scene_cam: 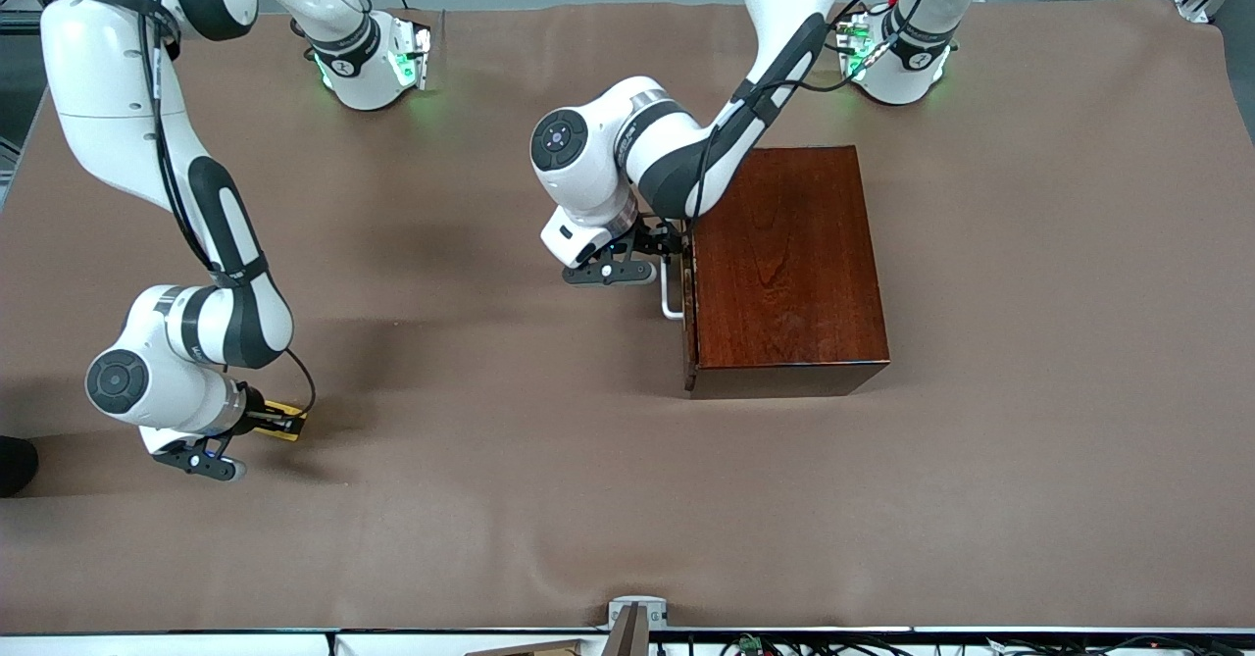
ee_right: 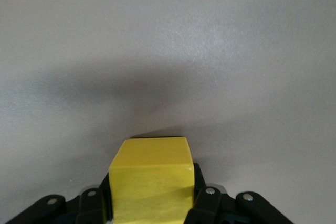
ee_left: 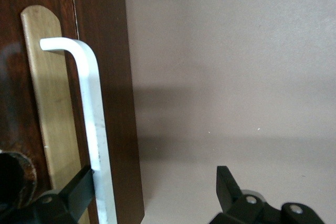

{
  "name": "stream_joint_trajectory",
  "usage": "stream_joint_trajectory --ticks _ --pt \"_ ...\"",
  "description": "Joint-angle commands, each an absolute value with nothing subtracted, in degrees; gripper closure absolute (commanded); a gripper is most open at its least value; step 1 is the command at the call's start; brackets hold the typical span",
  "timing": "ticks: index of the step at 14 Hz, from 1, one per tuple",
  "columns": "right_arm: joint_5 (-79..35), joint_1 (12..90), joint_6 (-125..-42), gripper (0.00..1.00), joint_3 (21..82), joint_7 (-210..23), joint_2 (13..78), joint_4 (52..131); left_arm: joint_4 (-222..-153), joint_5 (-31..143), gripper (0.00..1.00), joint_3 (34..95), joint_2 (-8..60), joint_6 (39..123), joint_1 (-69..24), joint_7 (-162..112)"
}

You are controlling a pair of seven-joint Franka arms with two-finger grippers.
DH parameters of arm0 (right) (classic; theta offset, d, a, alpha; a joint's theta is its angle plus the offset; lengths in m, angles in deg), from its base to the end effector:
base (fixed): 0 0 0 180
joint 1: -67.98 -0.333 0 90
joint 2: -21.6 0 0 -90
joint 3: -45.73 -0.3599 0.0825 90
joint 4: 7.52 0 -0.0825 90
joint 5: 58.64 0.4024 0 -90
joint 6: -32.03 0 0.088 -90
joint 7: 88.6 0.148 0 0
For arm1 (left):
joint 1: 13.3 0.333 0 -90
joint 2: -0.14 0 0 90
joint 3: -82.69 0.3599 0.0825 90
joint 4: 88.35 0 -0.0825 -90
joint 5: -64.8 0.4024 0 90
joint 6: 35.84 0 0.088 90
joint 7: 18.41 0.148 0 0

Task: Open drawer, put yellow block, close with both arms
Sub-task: 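Pull the drawer open with the left gripper while the right gripper lifts the cube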

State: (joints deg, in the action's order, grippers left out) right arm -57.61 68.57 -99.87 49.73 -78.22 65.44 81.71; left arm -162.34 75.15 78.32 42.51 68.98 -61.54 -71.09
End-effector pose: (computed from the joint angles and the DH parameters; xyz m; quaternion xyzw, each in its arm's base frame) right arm 0.7425 -0.0520 0.1722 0.9917 -0.1269 -0.0084 0.0181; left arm 0.4871 -0.5814 0.2778 -0.9931 0.0237 0.0141 0.1140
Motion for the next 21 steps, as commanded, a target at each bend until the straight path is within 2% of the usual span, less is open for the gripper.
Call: stream_joint_trajectory --ticks 1,5,8,15,21 --pt "-58.03 69.3 -94.74 1.0 48.81 -83.3 61.69 81.34 -160.68 76.83 0.0 79.08 43.91 69.9 -62.61 -71.06" --pt "-58.03 69.3 -86.72 1.0 48.81 -93.49 56.15 80.02 -160.59 77.01 0.0 79.0 43.83 70.51 -62.52 -70.97" --pt "-58.03 69.12 -81.37 1.0 48.72 -103.94 52.37 79.84 -160.59 76.93 0.0 78.91 43.74 73.92 -62.78 -71.4" --pt "-58.12 68.25 -77.76 1.0 48.37 -141.98 50.34 73.44 -160.59 76.58 0.0 78.12 43.83 80.26 -63.22 -71.41" --pt "-57.68 64.56 -77.92 1.0 48.37 -167.49 50.6 71.59 -160.59 76.14 0.0 77.68 43.91 84.31 -63.57 -71.32"
